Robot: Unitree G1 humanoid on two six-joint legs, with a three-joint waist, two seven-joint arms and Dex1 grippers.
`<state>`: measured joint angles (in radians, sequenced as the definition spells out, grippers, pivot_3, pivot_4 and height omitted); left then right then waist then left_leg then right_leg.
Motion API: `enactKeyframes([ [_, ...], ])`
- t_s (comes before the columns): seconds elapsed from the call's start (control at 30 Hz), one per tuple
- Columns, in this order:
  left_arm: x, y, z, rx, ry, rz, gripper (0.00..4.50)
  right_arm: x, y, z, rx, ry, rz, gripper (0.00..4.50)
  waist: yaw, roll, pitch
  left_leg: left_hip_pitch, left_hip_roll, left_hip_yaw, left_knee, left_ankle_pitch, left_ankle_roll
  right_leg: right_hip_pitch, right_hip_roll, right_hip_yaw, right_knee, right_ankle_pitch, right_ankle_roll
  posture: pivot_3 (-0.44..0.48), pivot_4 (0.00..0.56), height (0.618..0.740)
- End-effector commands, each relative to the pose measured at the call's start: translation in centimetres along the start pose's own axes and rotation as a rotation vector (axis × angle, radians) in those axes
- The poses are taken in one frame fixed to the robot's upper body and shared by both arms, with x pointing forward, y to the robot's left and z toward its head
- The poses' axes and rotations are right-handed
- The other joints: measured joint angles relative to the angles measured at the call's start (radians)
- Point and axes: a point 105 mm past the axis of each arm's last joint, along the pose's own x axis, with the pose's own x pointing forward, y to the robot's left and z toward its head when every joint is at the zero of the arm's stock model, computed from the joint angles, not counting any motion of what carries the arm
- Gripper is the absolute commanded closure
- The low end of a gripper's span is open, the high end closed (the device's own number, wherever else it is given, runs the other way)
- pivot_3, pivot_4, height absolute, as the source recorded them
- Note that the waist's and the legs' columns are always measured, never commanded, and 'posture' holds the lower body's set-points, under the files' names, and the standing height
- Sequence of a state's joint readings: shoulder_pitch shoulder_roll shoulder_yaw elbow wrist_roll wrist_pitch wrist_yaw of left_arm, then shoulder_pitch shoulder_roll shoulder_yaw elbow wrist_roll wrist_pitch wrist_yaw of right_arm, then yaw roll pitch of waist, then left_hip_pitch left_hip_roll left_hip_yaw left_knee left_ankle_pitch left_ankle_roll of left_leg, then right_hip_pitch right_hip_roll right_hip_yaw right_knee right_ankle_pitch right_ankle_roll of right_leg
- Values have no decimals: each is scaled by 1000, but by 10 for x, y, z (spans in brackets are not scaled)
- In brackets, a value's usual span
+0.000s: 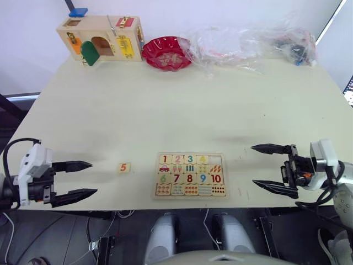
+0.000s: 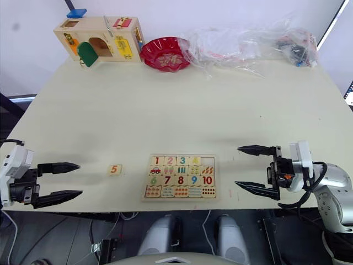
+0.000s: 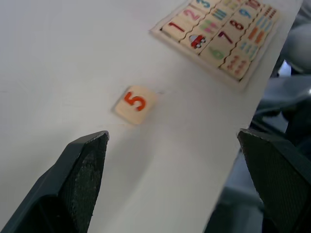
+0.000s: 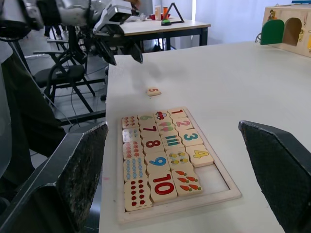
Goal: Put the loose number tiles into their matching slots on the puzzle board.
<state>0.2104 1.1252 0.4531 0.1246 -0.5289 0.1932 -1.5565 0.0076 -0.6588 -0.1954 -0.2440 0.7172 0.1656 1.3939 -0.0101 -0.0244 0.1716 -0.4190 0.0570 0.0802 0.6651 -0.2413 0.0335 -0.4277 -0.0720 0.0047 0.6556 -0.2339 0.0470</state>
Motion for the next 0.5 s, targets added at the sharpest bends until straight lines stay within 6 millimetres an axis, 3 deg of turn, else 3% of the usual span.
enactKeyframes([
  [0.03,10,13,-1,89,62,-77,41,1,6,13,-48,-21,32,0,0,0,0,-2,0,0,-1,1,2,-1,0,-1,0,0,0,0,150,740],
  [0.17,27,22,0,162,99,-128,41,0,9,15,-50,-17,40,0,3,0,0,-9,-1,0,1,1,2,-4,3,-7,0,0,0,0,150,740],
  [0.47,41,38,-4,219,119,-147,41,-3,13,17,-54,-6,19,0,3,-1,0,-10,-1,0,6,2,2,-3,5,-8,4,0,1,0,150,740],
  [0.5,43,37,-5,224,122,-154,521,-3,14,17,-53,-5,15,0,3,-1,0,-10,-1,0,7,2,2,-3,5,-8,4,0,1,0,150,740],
])
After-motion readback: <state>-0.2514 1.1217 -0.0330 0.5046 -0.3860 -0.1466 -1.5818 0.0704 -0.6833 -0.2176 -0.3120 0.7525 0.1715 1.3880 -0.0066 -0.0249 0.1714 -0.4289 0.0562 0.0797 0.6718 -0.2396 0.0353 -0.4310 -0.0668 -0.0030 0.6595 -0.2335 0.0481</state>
